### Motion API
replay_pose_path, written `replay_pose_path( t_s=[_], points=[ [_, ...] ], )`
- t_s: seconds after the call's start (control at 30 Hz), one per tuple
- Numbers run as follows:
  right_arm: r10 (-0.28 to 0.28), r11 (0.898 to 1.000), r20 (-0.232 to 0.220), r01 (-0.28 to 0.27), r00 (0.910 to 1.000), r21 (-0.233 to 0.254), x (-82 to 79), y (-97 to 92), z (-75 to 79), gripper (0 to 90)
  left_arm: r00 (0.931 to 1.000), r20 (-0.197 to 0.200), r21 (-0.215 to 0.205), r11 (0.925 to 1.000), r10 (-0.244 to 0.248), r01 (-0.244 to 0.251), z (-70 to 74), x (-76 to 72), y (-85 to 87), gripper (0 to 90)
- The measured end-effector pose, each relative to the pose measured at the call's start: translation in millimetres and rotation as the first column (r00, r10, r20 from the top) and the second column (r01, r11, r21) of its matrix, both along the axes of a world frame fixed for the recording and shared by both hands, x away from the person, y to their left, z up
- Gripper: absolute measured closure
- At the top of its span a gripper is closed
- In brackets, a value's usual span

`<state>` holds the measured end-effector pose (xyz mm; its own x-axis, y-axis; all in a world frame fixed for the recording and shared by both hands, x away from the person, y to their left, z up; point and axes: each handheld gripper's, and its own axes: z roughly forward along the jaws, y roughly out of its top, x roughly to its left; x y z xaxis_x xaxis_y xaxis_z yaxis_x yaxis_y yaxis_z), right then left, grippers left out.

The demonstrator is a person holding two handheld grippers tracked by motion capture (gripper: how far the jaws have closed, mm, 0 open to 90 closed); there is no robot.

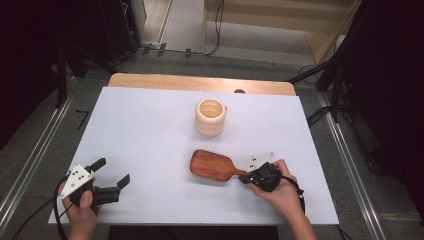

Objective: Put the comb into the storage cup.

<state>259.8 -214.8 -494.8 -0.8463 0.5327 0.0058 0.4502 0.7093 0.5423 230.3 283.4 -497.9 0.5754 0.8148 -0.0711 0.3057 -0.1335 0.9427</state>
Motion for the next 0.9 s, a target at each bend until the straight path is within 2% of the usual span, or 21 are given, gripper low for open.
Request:
replay_pose_path(
  t_s=[0.23,0.37,0.47,0.5,0.53,0.63,0.67,0.77,0.83,0.87,0.9],
  points=[
    [0.012,1.0,0.012,-0.011,0.9999,-0.007,11.2,-2.4,6.9,88.4,1.0,0.004,-0.002,1.0,-0.007,0.007,0.1,-0.4,0.3,0.0],
    [0.041,0.999,-0.003,-0.041,0.9991,-0.016,12.6,-3.8,10.5,88.3,0.9999,0.005,-0.004,1.0,-0.009,0.009,0.2,-0.3,0.6,0.0],
    [0.054,0.999,0.008,-0.054,0.9985,-0.011,10.3,-6.0,15.0,88.1,0.9999,0.007,-0.012,0.9999,-0.011,0.012,0.2,0.3,0.9,0.0],
    [0.069,0.998,0.014,-0.069,0.9975,-0.003,9.5,-7.7,18.3,84.9,0.9999,0.008,-0.014,0.9998,-0.011,0.011,0.2,0.5,0.9,0.0],
    [0.094,0.995,0.029,-0.094,0.9952,0.017,7.7,-10.3,26.1,73.4,0.9999,0.007,-0.012,0.9999,-0.012,0.013,0.2,0.7,0.6,0.0],
    [0.11,0.994,0.058,-0.111,0.9922,0.005,6.3,-10.4,34.9,57.0,0.9999,0.005,-0.004,0.9999,-0.013,0.013,0.2,0.7,-0.6,0.0],
    [0.11,0.994,0.058,-0.111,0.9922,0.005,6.3,-10.4,34.9,57.0,0.9999,0.005,-0.004,0.9999,-0.013,0.013,0.2,0.7,-0.6,0.0],
    [0.093,0.996,0.08,-0.091,0.9925,-0.017,11.7,-6.5,34.7,43.2,0.9999,0.005,-0.004,0.9999,-0.011,0.011,0.2,0.7,-0.9,0.0],
    [0.092,0.996,0.076,-0.091,0.9928,-0.021,13.5,-4.6,32.6,41.2,0.9999,0.004,-0.003,0.9999,-0.01,0.01,0.2,0.8,-0.6,0.0],
    [0.086,0.995,0.07,-0.082,0.9938,-0.056,15.8,0.9,27.6,39.1,0.9999,0.004,-0.002,0.9999,-0.01,0.01,0.2,0.9,-0.6,0.0],
    [0.086,0.995,0.07,-0.082,0.9938,-0.056,15.8,0.9,27.6,39.1,0.9999,0.005,-0.002,0.9999,-0.011,0.011,0.2,0.9,-0.7,0.0]
  ],
)
